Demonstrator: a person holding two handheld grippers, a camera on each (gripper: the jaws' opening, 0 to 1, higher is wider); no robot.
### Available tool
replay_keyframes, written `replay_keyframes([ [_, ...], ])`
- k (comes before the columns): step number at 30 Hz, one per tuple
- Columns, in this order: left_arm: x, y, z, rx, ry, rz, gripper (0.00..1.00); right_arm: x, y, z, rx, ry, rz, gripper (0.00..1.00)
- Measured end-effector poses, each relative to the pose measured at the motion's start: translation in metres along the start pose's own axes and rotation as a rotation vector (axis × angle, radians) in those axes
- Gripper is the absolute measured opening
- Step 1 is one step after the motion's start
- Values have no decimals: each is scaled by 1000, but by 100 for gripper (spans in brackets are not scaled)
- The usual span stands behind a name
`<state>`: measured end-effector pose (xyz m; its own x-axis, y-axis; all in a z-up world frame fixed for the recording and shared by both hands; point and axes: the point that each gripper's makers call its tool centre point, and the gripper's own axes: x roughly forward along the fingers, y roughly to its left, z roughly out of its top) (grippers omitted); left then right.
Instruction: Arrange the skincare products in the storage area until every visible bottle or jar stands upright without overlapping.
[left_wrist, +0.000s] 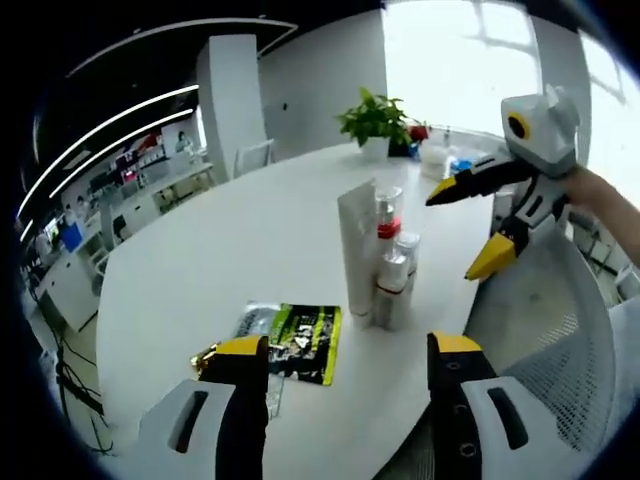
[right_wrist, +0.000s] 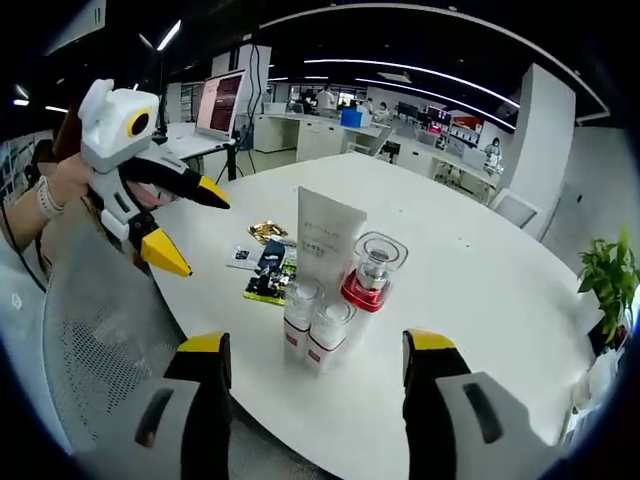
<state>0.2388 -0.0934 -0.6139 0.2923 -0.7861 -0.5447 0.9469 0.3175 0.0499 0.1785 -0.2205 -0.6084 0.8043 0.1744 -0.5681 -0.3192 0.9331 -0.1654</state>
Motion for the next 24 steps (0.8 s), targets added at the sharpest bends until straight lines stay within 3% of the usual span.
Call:
replay_keyframes([
  [10,-16,1,7,-12,-39,9,75,-10,2,19,-28,-49,-15,86],
  [24,-25,-6,5,14,-28,-7,88,-22,7,43,-70,-109,-13,97],
])
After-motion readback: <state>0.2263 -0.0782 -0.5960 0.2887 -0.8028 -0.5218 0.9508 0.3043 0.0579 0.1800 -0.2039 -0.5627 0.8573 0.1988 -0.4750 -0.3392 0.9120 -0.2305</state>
